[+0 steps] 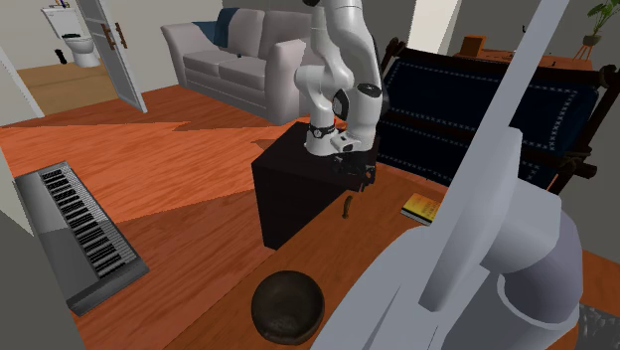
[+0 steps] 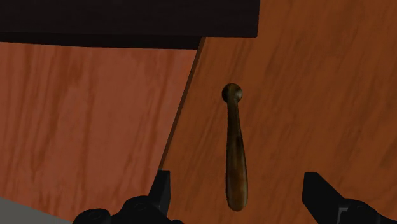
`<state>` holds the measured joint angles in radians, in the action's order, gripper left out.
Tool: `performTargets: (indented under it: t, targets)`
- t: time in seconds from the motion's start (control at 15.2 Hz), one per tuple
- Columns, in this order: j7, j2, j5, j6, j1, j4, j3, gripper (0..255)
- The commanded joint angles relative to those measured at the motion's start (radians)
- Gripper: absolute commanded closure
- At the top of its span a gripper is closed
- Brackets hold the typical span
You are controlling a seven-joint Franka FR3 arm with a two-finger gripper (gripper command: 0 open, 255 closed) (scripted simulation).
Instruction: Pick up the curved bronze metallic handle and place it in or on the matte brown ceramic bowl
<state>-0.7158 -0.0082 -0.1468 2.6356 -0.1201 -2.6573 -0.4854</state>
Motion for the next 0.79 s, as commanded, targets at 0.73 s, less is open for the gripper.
performTargets:
  t: [0.73]
  targets:
    - [-0.191,0.182,-0.257,0.116,-0.02,0.033,0.063,0]
